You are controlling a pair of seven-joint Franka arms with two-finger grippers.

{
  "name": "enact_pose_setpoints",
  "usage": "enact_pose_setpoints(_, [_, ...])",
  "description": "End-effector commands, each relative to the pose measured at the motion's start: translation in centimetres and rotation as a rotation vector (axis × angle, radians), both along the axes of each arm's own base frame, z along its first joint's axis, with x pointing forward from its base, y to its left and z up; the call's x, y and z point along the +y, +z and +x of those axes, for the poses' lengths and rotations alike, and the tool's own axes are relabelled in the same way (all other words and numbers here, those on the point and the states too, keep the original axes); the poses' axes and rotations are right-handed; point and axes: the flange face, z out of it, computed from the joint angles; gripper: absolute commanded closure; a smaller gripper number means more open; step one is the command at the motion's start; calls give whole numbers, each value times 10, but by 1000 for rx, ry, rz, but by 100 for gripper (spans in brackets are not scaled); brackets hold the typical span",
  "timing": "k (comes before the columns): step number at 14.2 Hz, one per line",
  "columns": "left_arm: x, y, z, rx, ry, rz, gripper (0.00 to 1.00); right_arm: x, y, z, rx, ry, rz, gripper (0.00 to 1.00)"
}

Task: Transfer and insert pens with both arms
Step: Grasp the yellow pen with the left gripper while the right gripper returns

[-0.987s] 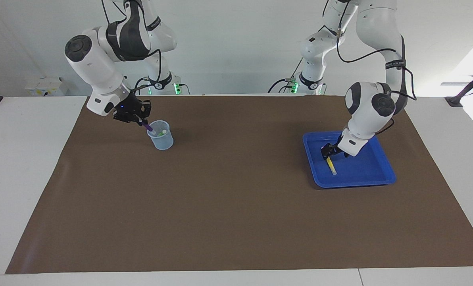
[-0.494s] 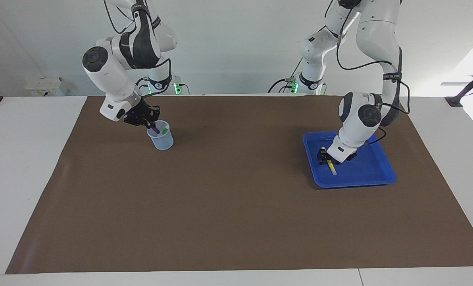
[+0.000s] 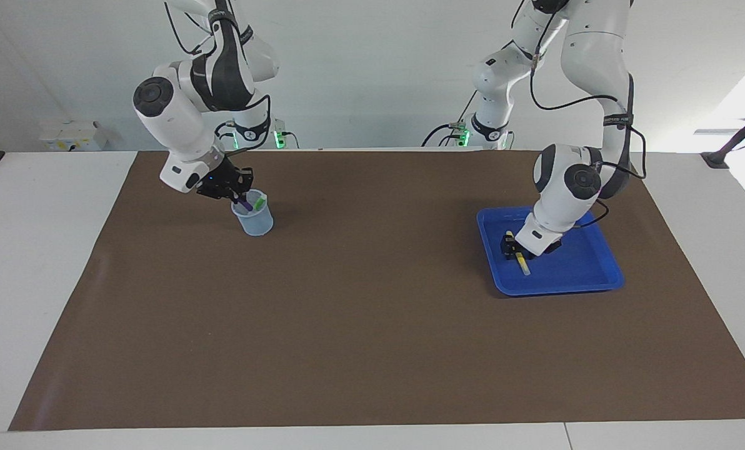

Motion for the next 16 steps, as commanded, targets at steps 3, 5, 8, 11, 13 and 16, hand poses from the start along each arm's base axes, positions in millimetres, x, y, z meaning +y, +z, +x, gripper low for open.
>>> enact_pose_setpoints(3, [7,4,6,10,-6,22,100,14,42,11,-34,-125,204,0])
enact_pose_setpoints(5, [11,12,11,27,8,23,100,22,48,14,-8,-241,305,0])
enact_pose_setpoints(8, [16,32,20,78,56,4,100,44,58,19,12,-408,432,0])
enact_pose_setpoints(11, [14,55,21,124,136,-55,100,68,64,22,35,-517,514,0])
enact_pose_setpoints(13, [11,81,26,173,271,-91,100,81,67,23,39,-563,559,0])
enact_pose_setpoints(16, [-20,124,25,234,551,-153,100,88,69,24,53,-629,616,0])
